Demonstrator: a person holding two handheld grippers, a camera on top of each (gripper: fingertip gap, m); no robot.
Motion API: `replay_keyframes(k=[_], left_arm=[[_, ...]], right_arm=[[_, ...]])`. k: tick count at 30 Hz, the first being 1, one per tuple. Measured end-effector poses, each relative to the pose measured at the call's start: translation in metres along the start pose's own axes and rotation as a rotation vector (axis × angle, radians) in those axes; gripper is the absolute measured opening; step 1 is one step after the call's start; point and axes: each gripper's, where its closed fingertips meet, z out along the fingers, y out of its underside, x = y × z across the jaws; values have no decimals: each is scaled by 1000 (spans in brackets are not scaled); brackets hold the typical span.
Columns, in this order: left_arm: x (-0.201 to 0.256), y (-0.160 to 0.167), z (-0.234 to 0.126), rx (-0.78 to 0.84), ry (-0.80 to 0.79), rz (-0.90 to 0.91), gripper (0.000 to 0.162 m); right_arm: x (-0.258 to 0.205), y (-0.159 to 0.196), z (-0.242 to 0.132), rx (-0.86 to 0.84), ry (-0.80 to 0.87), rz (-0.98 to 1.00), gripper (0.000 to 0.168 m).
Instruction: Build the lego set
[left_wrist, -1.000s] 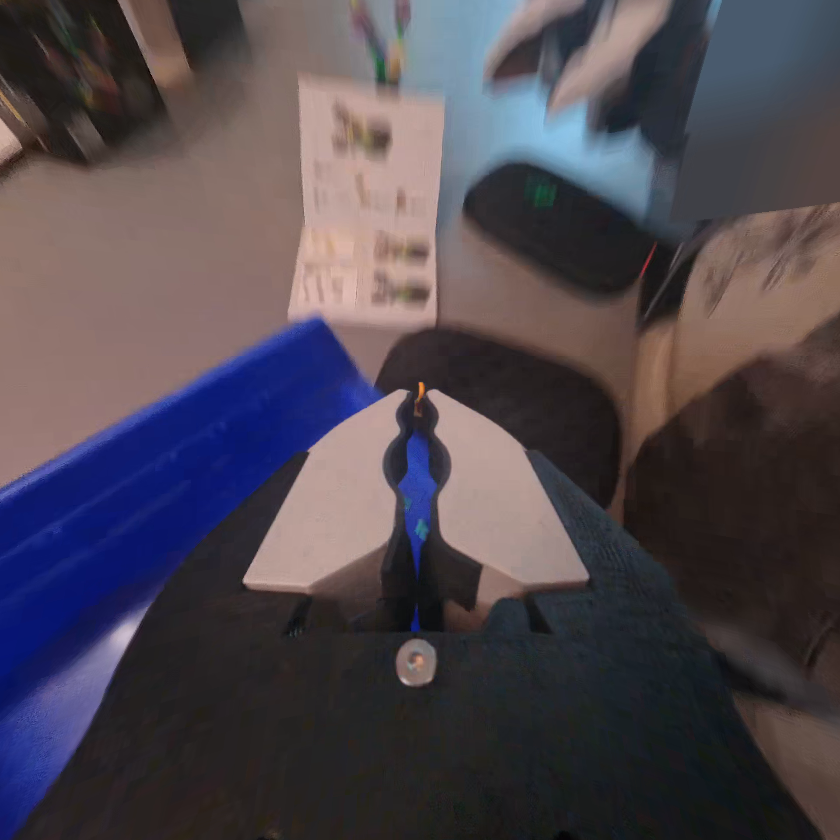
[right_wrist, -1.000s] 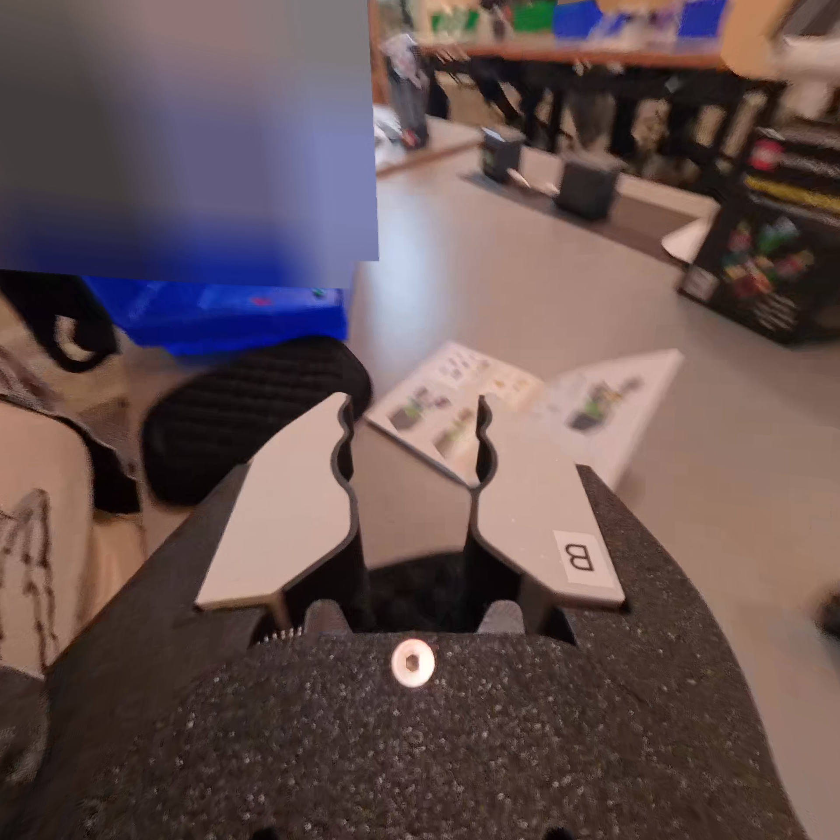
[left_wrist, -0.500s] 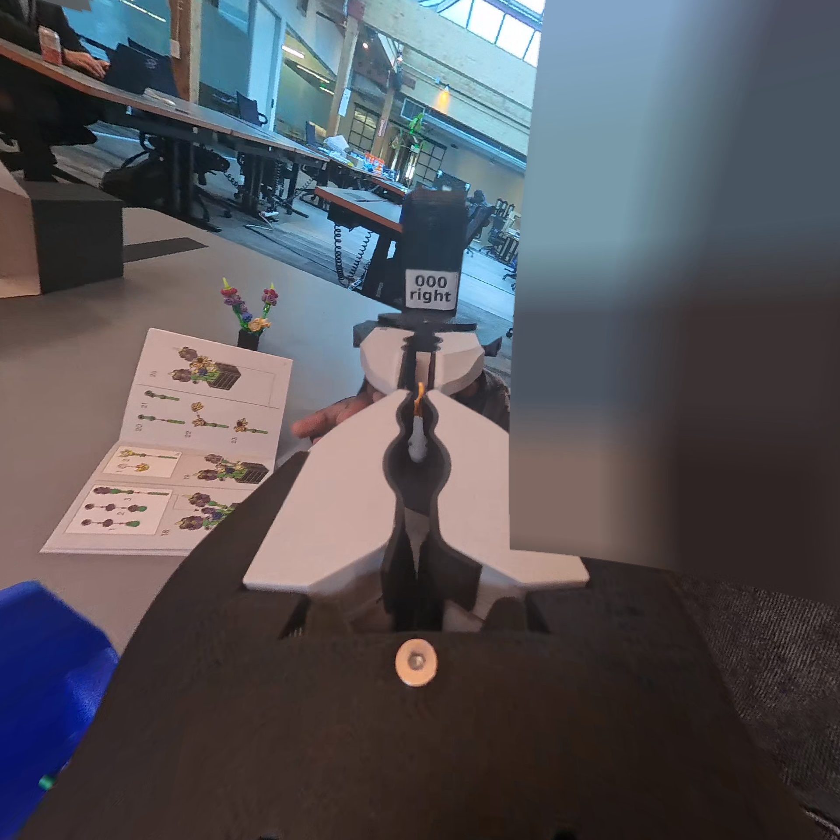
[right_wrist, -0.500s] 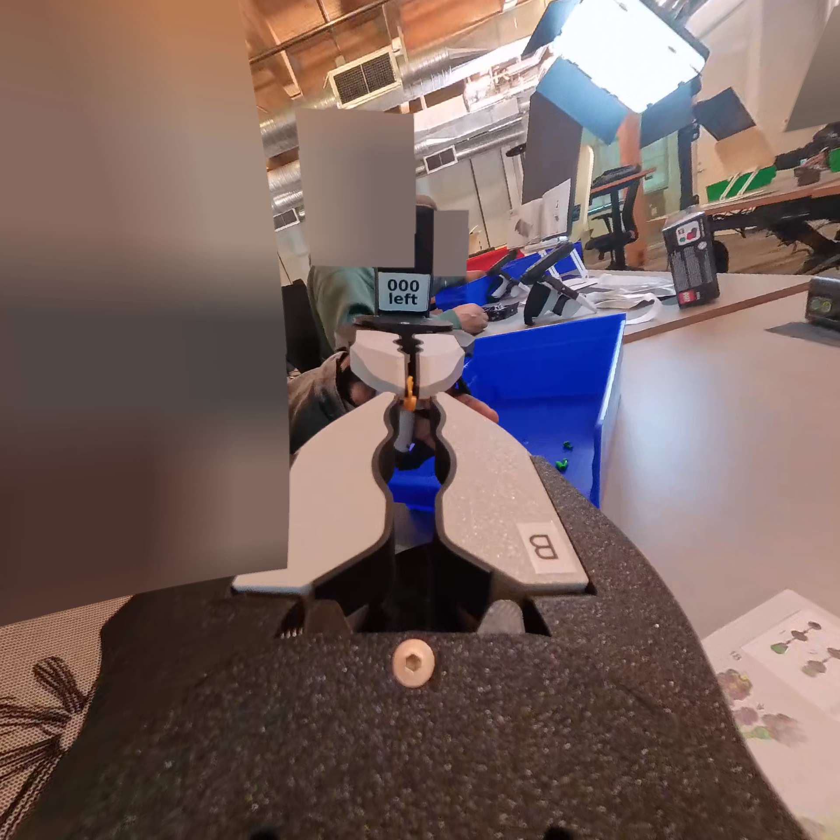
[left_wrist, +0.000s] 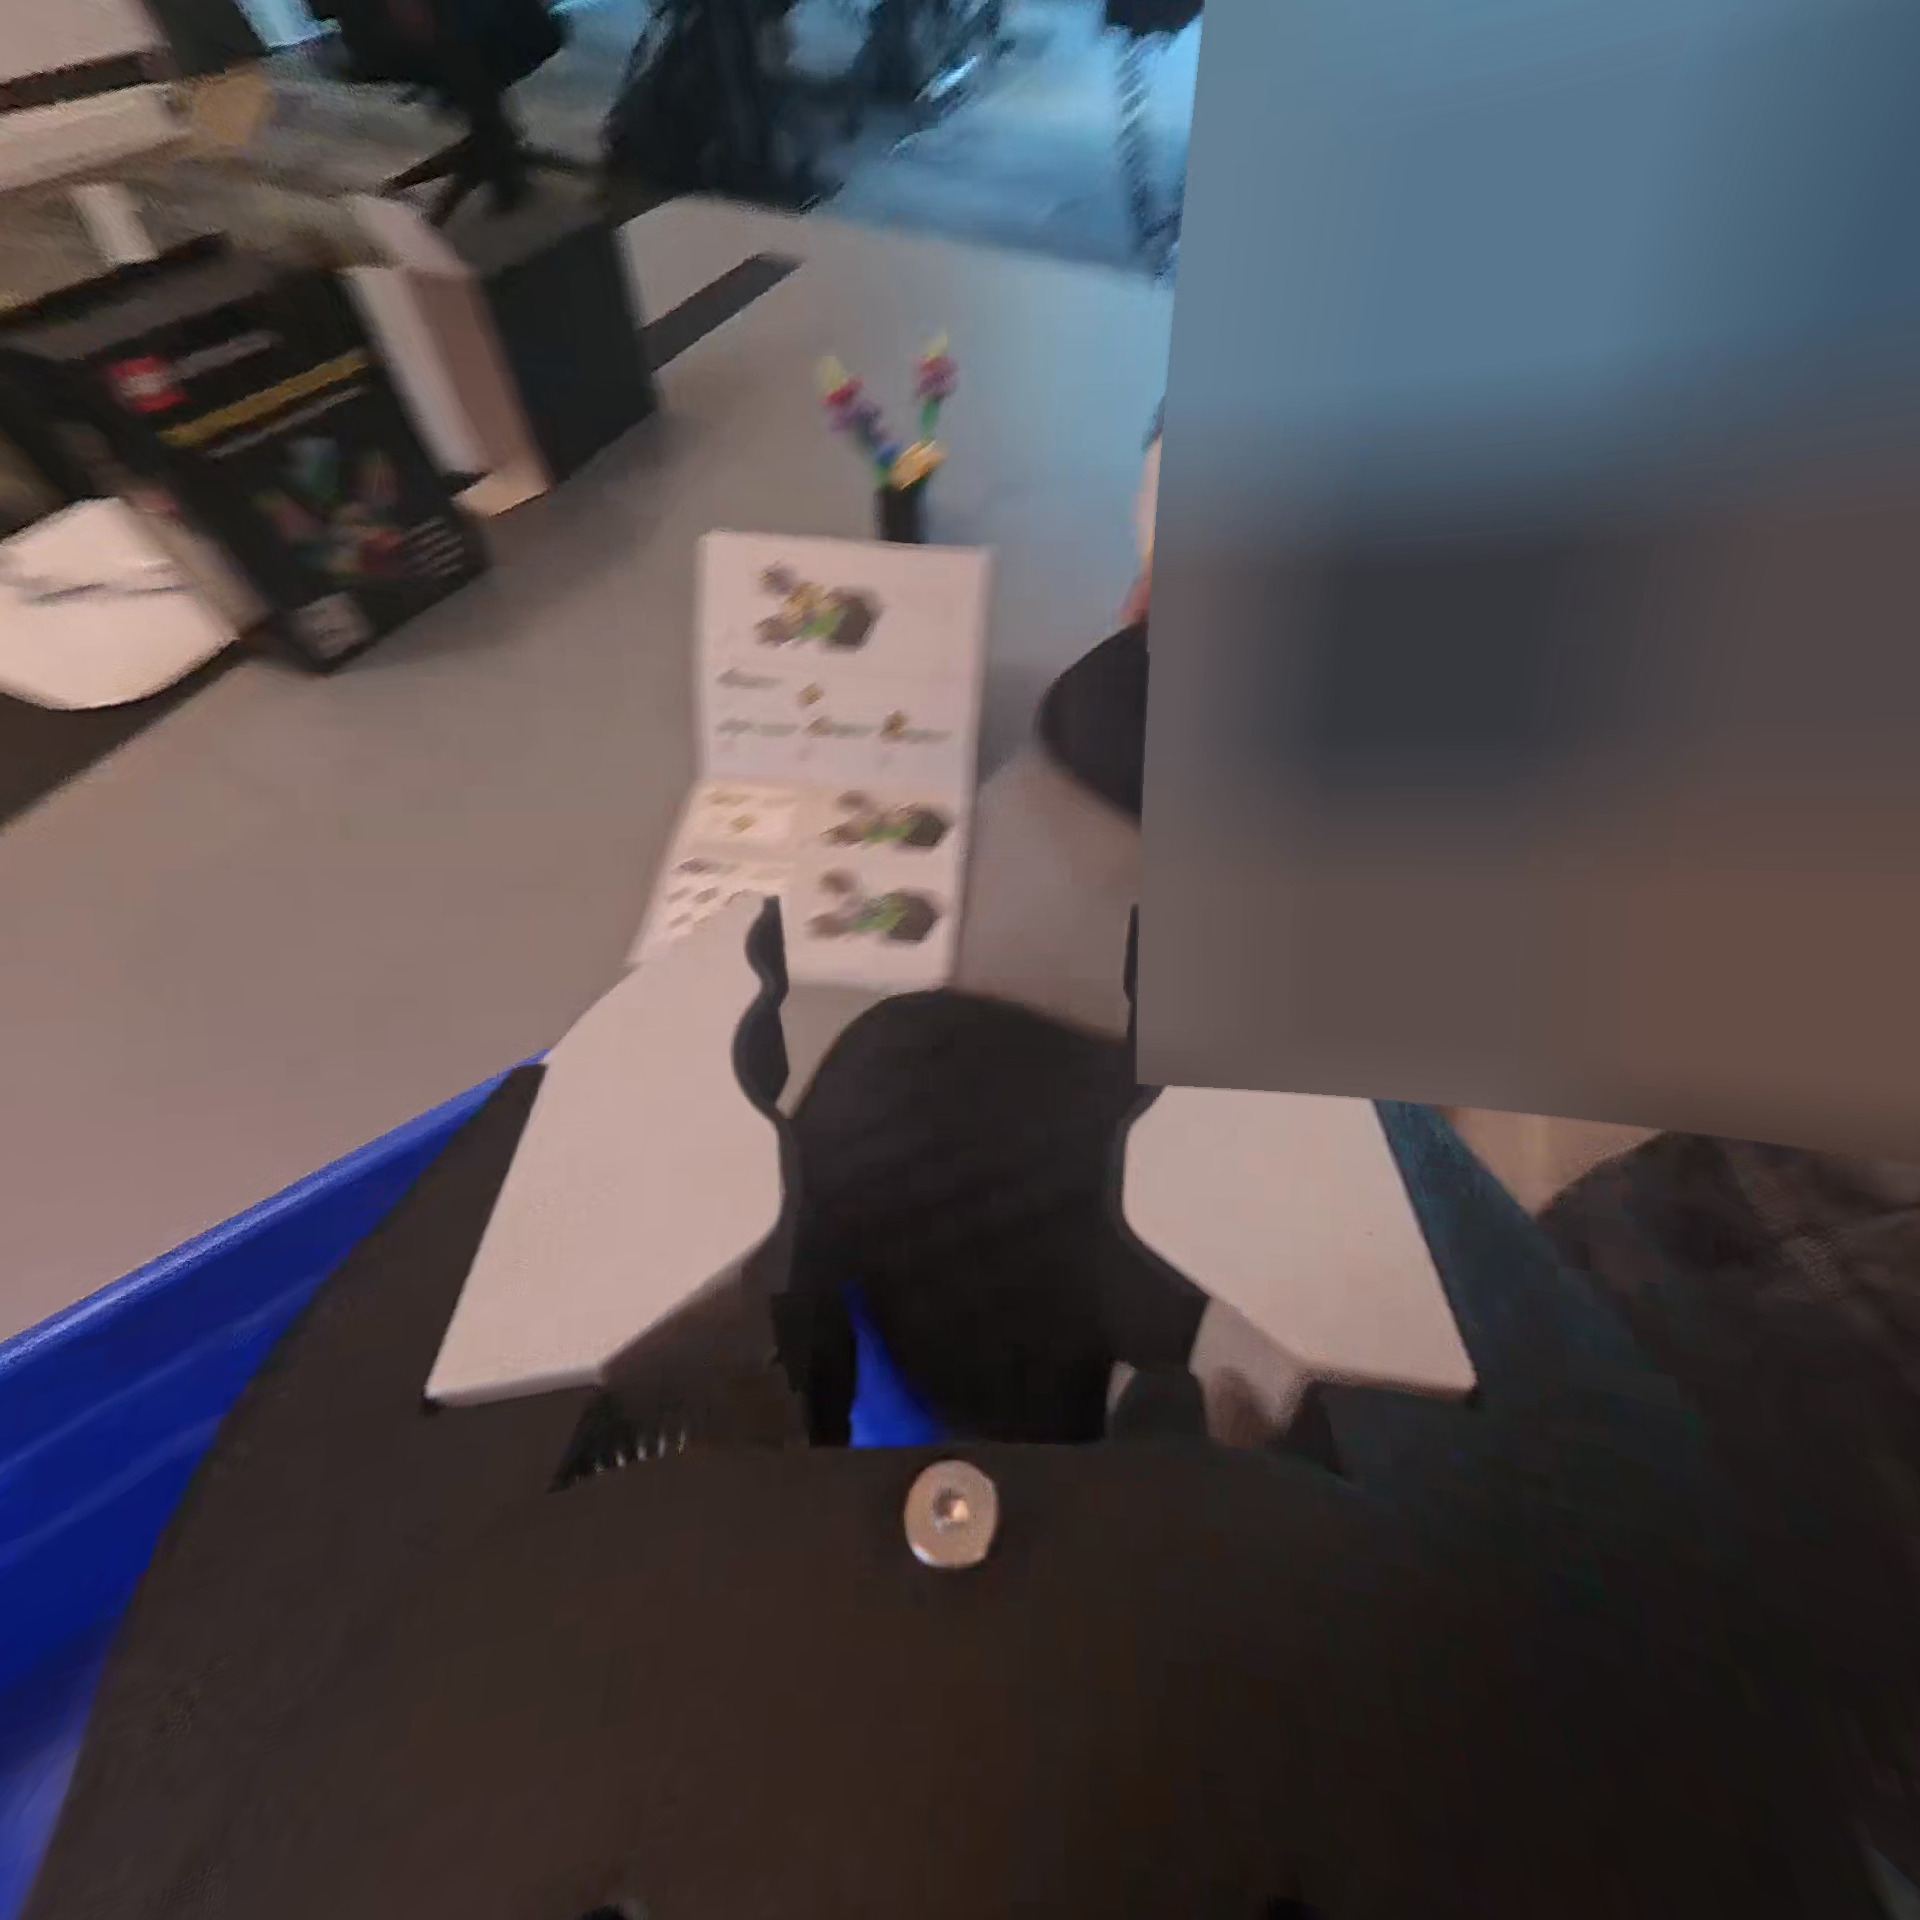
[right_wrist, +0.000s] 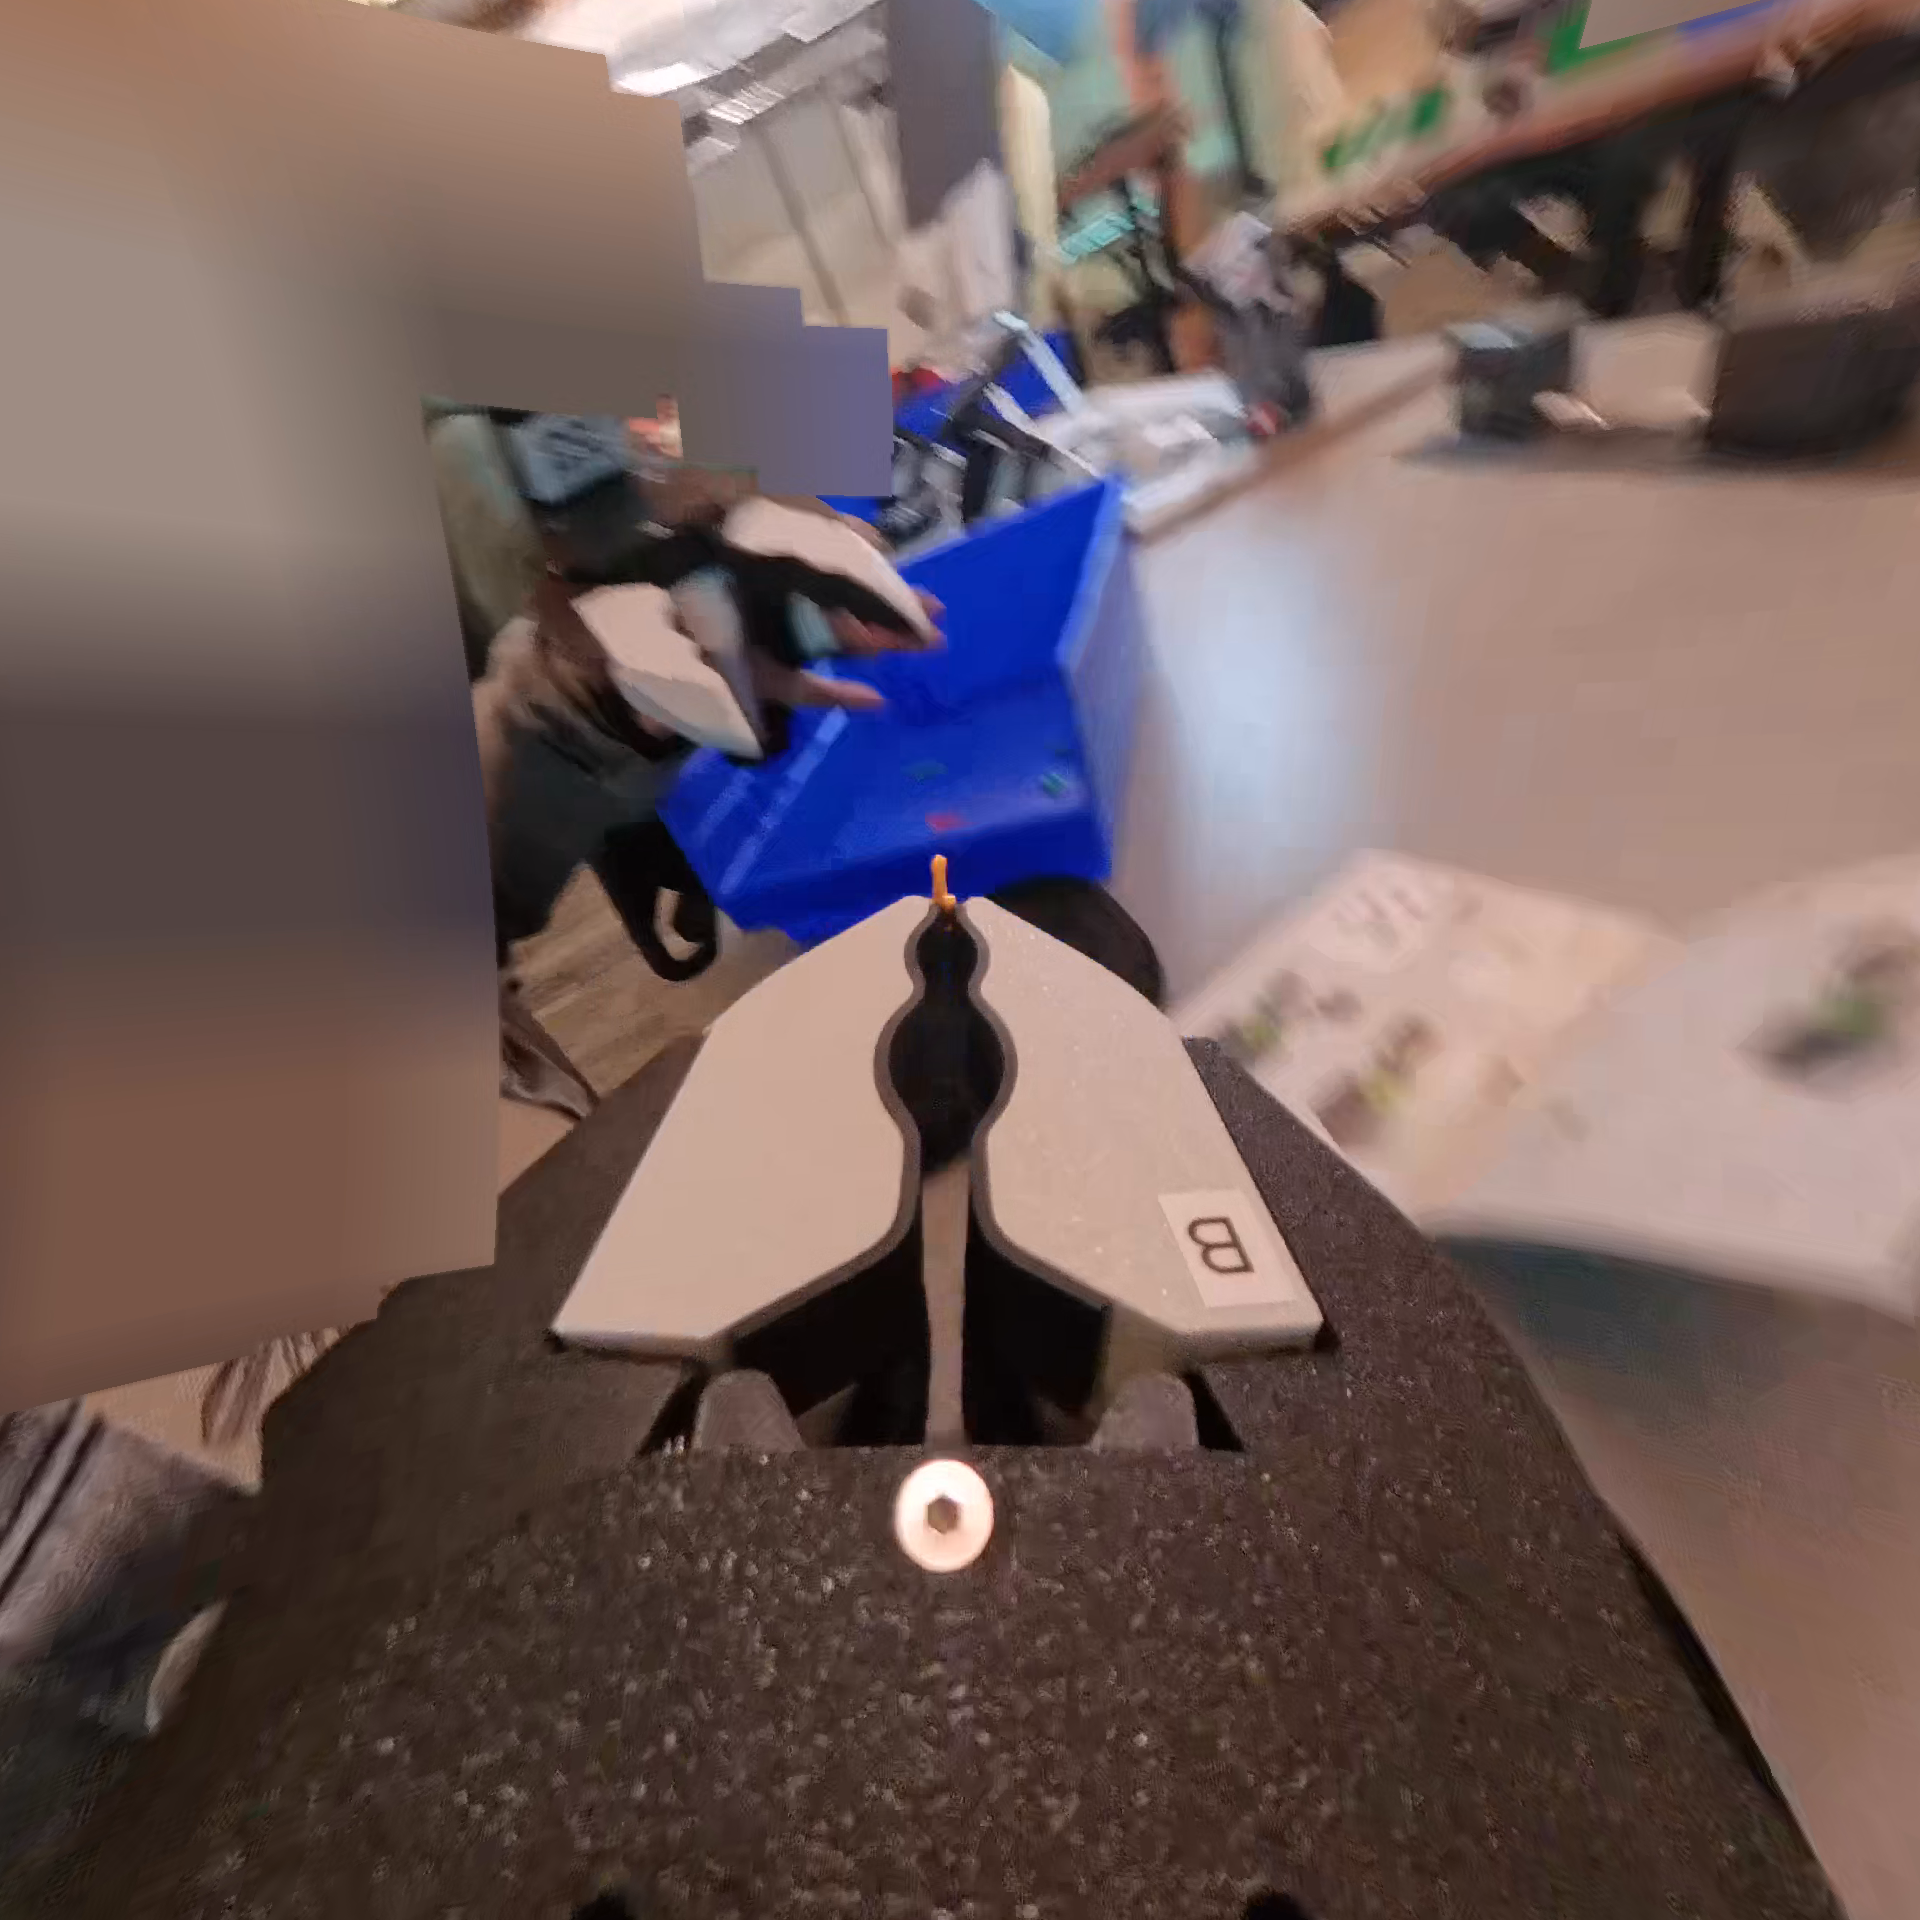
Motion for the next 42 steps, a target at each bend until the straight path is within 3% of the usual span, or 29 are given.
replay_keyframes(k=[1,3,6,17,21,25,28,31,35,38,42], left_arm=[[-11,5,-7,-30,-73,36,65],[-27,15,-21,-75,-166,62,68],[-36,33,-34,-138,-183,-29,68],[-45,66,-40,-248,-178,-101,77],[-47,73,-40,-268,-176,-100,78],[-51,78,-46,-303,-179,-90,78],[-55,76,-56,-330,-186,-45,77],[-57,68,-66,-349,-182,3,63],[-50,105,-90,-657,-51,142,33],[-46,141,-109,-889,82,228,30],[-27,169,-117,-1062,251,107,31]], right_arm=[[15,11,-17,-39,69,44,1],[38,42,-47,-174,195,118,1],[50,74,-74,-328,303,158,1],[72,96,-84,-561,423,136,2],[81,98,-87,-623,474,102,12],[83,92,-90,-610,512,56,21],[82,79,-86,-507,512,-36,34],[80,72,-81,-418,508,-67,42],[84,63,-81,-338,541,-96,51],[83,56,-82,-293,543,-97,52],[83,51,-87,-275,560,-105,52]])
